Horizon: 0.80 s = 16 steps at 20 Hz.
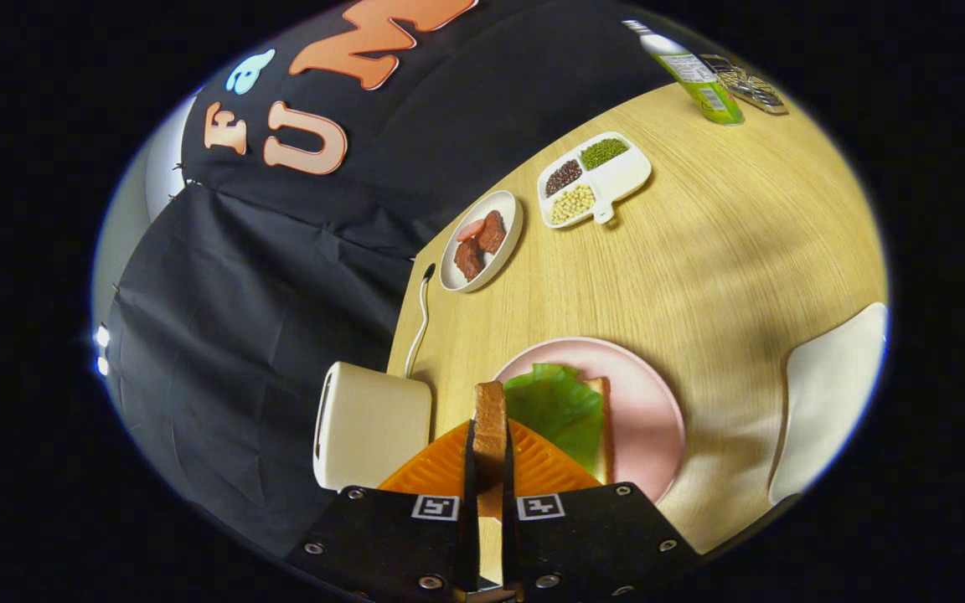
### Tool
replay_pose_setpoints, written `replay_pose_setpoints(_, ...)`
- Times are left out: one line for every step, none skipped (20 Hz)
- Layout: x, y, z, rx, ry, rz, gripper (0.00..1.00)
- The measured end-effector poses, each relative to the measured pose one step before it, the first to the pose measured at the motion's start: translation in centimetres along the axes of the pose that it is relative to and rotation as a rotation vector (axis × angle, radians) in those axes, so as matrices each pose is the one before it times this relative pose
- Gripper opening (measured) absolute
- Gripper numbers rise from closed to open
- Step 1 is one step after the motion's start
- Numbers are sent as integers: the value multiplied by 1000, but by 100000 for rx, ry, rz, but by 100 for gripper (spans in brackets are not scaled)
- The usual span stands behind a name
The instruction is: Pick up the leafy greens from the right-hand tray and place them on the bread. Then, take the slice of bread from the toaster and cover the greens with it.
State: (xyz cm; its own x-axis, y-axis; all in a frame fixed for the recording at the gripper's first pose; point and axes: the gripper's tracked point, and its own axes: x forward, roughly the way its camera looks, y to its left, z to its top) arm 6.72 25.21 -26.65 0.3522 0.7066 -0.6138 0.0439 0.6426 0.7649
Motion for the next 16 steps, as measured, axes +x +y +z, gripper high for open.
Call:
replay_pose_setpoints(-12, -726, 67, -1137, -716, -1891, 11)
replay_pose_setpoints(-109, -605, -166, -1161, 320, -1508, 11)
replay_pose_setpoints(78, -352, 52, -525, -189, -804, 11)
replay_pose_setpoints(57, -362, -156, -694, -284, -1215, 11)
replay_pose_setpoints(146, -368, -38, -1567, -458, -1557, 11)
replay_pose_setpoints(239, -28, -192, -2106, -92, -1379, 15)
replay_pose_setpoints(152, -279, -21, -2422, -356, -1596, 17)
replay_pose_setpoints(24, -235, -42, -2155, -459, -1615, 22)
replay_pose_setpoints(-49, -260, 80, -1763, -730, -1750, 24)
replay_pose_setpoints(-26, -151, -89, -1939, -343, -1585, 29)
replay_pose_setpoints(-42, -69, 26, -1812, -258, -1712, 31)
replay_pose_setpoints(-26, -358, -59, -1814, -110, -2152, 37)
replay_pose_setpoints(-51, -279, 75, -2113, -700, -2052, 40)
replay_pose_setpoints(-98, 44, 32, -2442, -672, -1347, 46)
replay_pose_setpoints(-176, 35, 192, -2177, -1123, -952, 49)
replay_pose_setpoints(-210, 156, 149, -2056, -981, -459, 56)
